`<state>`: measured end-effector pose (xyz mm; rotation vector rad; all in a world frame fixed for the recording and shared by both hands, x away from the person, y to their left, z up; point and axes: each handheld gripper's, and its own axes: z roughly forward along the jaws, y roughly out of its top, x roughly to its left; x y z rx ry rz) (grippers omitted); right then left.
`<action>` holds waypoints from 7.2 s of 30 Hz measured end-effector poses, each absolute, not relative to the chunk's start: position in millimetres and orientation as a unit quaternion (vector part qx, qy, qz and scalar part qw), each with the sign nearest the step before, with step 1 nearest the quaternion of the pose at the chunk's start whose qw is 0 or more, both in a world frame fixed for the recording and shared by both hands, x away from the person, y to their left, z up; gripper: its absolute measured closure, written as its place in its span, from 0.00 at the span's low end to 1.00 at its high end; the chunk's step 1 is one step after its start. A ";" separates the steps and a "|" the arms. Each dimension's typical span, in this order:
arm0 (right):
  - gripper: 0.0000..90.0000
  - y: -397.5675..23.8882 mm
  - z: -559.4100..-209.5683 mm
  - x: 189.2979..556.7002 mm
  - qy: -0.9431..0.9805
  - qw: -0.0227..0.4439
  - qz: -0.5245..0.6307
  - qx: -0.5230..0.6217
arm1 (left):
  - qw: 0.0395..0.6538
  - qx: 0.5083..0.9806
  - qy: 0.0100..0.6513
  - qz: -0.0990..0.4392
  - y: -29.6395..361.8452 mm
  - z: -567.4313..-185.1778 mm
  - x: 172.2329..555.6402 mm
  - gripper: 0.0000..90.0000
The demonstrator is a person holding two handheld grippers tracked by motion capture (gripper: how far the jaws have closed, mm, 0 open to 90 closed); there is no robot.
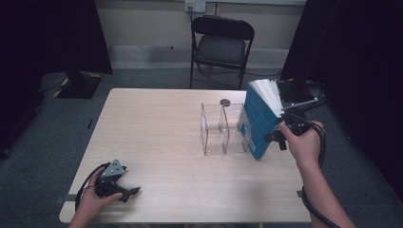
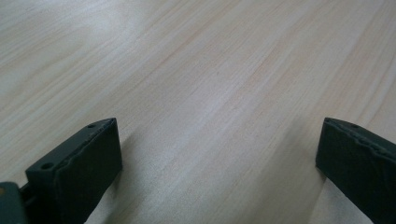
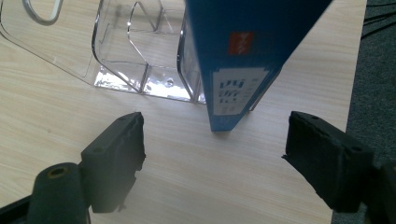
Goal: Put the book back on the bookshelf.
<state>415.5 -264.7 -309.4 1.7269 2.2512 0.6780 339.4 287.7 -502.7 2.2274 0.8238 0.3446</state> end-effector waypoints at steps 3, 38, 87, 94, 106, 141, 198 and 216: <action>0.21 -263.2 -310.2 413.6 0.770 0.116 0.227 0.585 | 0.362 0.865 0.320 0.134 287.7 -502.7 339.3 0.00; 0.21 -250.3 -342.6 394.2 0.790 0.116 0.229 0.557 | 0.361 0.866 0.320 0.133 287.8 -502.7 339.3 0.00; 0.20 -210.4 -379.7 384.7 0.812 0.087 0.253 0.519 | 0.360 0.866 0.322 0.129 287.8 -502.8 339.1 0.00; 0.20 -198.4 -385.8 382.1 0.818 0.085 0.249 0.511 | 0.368 0.863 0.322 0.130 287.5 -504.1 339.3 0.00; 0.20 -182.8 -393.9 381.4 0.827 0.072 0.257 0.495 | 0.359 0.866 0.322 0.130 287.8 -502.8 339.1 0.00; 0.21 -148.3 -424.9 379.0 0.832 0.036 0.279 0.478 | 0.360 0.866 0.322 0.129 287.9 -502.8 339.1 0.00; 0.20 -110.9 -471.1 369.7 0.858 0.016 0.260 0.443 | 0.361 0.866 0.322 0.130 287.7 -502.9 339.1 0.00; 0.17 -106.8 -478.3 358.8 0.869 0.070 0.274 0.406 | 0.357 0.868 0.318 0.131 288.2 -502.6 339.3 0.00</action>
